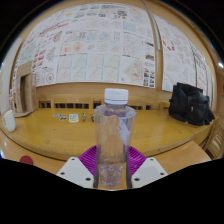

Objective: Pour water

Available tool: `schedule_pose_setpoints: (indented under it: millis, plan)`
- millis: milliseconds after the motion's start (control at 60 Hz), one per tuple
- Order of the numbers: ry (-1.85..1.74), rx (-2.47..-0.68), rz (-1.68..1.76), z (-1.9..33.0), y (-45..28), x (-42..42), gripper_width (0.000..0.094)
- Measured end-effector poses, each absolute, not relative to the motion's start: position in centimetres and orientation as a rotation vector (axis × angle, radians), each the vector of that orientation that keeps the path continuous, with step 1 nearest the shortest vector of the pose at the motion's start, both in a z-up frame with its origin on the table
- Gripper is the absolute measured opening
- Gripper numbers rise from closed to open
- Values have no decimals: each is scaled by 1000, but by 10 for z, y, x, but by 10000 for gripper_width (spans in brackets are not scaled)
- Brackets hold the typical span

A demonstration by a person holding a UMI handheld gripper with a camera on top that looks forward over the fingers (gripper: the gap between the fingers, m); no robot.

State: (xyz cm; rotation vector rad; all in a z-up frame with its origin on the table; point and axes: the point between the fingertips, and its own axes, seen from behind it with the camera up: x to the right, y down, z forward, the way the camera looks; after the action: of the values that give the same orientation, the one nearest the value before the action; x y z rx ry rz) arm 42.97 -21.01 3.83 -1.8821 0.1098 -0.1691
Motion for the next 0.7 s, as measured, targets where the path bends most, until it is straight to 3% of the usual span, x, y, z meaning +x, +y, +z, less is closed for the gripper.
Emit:
schedule_pose_setpoints:
  millis: [133,250,483,600,700]
  plan:
    - [92,-1884,-225,48,-212,428,366]
    - [72,-1845,-350,86,-209,422,366]
    - [-80,-1672,-774,228,-191,388,368]
    - [-269,-1525,-1039,309,-176,324,368]
    - [-498,-1378,-1232,346,-152,252,367]
